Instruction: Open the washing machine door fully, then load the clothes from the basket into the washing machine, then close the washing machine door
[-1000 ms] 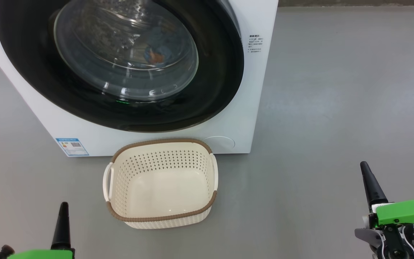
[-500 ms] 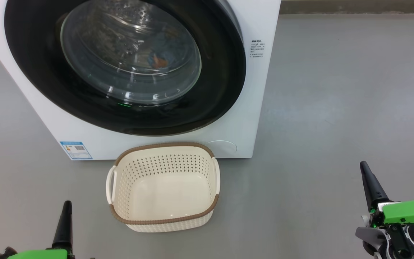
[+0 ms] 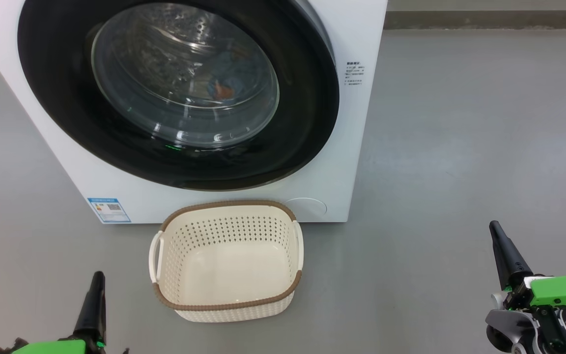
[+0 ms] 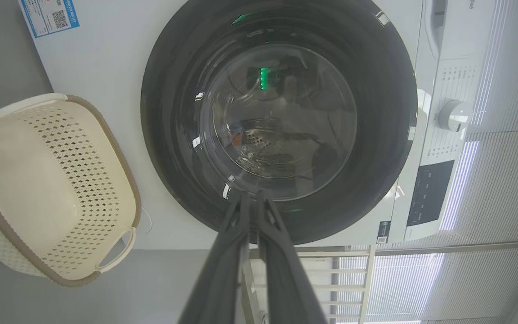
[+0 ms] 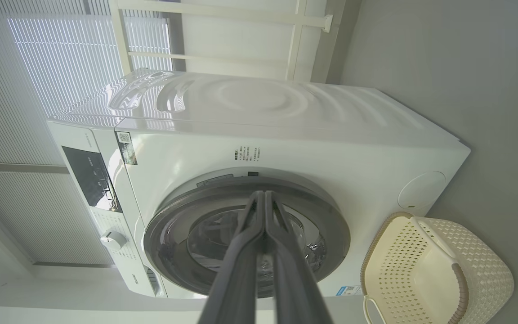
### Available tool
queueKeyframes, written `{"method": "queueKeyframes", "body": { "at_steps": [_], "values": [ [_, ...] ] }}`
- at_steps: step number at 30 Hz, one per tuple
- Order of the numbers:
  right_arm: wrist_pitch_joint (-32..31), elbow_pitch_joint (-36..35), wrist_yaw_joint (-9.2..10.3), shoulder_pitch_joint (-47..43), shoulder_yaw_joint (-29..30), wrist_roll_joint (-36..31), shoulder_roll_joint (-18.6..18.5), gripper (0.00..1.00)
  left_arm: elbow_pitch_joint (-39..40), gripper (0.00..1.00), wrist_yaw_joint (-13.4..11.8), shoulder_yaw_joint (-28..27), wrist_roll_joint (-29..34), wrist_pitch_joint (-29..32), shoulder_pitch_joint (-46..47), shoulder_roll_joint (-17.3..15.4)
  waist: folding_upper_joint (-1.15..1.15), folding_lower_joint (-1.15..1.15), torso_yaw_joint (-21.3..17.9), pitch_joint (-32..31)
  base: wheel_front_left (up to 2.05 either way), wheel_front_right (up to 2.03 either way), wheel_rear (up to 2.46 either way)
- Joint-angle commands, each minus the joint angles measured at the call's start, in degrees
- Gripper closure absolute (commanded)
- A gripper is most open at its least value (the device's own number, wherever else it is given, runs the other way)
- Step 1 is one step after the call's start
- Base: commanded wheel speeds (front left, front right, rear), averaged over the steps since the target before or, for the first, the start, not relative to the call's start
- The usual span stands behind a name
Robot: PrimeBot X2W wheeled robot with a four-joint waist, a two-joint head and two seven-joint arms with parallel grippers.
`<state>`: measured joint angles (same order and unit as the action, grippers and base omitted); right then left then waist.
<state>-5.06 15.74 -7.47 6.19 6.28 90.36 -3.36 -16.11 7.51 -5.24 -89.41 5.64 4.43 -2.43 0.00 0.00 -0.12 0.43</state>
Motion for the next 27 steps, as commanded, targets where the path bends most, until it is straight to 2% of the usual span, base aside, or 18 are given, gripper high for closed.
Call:
{"method": "queueKeyframes", "body": {
  "at_steps": [1, 27],
  "values": [
    [-0.60, -1.73, -0.02, -0.06, -0.57, 1.77, -0.12, 1.00, 1.98, 1.00, -0.02, -1.34, -1.90, 0.65, 1.76, -0.47, 0.00, 0.00, 0.07, -0.15, 0.00, 0.00, 0.00],
    [-1.01, -1.74, -0.02, -0.06, -0.27, 2.23, 0.08, 1.00, 2.05, 1.00, -0.02, -1.30, -2.74, 0.86, 1.77, -0.44, 0.00, 0.00, 0.12, -0.26, 0.00, 0.00, 0.00]
  ]
}}
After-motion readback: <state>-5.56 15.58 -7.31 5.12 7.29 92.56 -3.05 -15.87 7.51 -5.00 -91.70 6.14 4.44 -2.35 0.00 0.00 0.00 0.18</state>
